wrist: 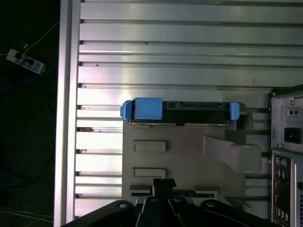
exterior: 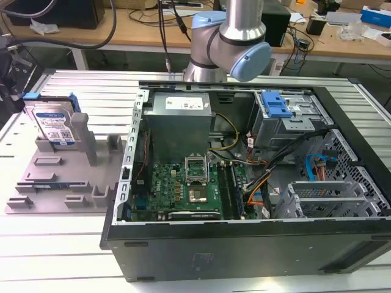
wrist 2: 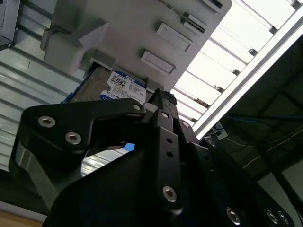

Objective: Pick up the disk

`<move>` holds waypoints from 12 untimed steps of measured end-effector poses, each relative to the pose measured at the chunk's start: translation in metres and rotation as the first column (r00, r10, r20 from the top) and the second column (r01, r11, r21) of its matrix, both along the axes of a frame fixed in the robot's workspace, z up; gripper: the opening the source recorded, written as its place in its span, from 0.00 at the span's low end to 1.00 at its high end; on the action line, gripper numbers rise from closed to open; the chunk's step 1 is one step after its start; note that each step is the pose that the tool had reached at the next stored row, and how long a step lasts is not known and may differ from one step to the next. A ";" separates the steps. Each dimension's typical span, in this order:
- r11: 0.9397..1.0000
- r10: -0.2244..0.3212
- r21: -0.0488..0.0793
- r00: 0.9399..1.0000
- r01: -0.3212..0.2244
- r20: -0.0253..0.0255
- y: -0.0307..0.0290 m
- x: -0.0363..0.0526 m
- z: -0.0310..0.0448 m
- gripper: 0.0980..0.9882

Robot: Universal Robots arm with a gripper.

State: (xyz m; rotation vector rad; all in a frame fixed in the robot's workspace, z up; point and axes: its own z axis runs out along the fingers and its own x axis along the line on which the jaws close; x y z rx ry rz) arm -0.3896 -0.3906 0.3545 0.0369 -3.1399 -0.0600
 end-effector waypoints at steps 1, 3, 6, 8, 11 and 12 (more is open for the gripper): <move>1.000 0.014 0.000 1.000 -0.014 0.000 0.0000 0.0000 0.0000 0.01; 0.999 0.052 0.000 0.999 -0.052 0.000 0.0000 0.0000 0.0000 0.01; 0.993 0.121 0.000 0.993 -0.121 0.000 0.0000 0.0000 0.0000 0.01; 0.980 0.197 0.000 0.980 -0.197 0.000 0.0000 0.0000 0.0000 0.01; 0.961 0.276 0.000 0.961 -0.276 0.000 0.0000 0.0000 0.0000 0.01; 0.949 0.315 0.000 0.949 -0.315 0.000 0.0000 0.0000 0.0000 0.01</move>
